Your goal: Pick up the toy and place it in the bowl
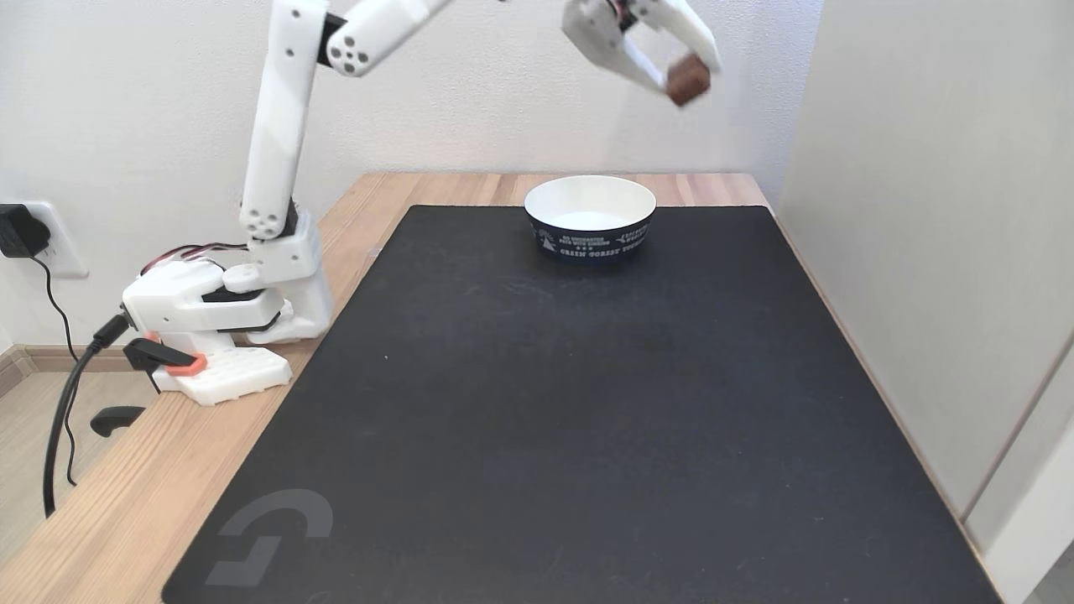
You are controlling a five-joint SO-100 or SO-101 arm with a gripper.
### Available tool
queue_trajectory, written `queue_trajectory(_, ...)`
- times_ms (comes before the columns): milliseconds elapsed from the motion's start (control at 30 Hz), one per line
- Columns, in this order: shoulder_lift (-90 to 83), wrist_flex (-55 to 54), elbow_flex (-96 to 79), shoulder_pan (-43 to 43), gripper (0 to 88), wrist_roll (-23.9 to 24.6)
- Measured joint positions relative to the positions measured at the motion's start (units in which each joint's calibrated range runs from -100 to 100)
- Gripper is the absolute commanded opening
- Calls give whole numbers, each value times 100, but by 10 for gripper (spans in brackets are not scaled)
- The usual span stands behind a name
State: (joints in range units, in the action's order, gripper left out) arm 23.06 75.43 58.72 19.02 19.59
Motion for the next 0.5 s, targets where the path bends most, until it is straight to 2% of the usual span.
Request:
queue_trajectory(200,-774,-1275,-1597,1099,25,273)
queue_trajectory(233,-1149,-1874,-2532,1423,25,402)
queue_trajectory(367,-1715,-2828,-4355,2006,25,499)
queue_trajectory(400,-2090,-3360,-5338,2206,25,510)
queue_trajectory(500,-2548,-3892,-6528,2422,26,510)
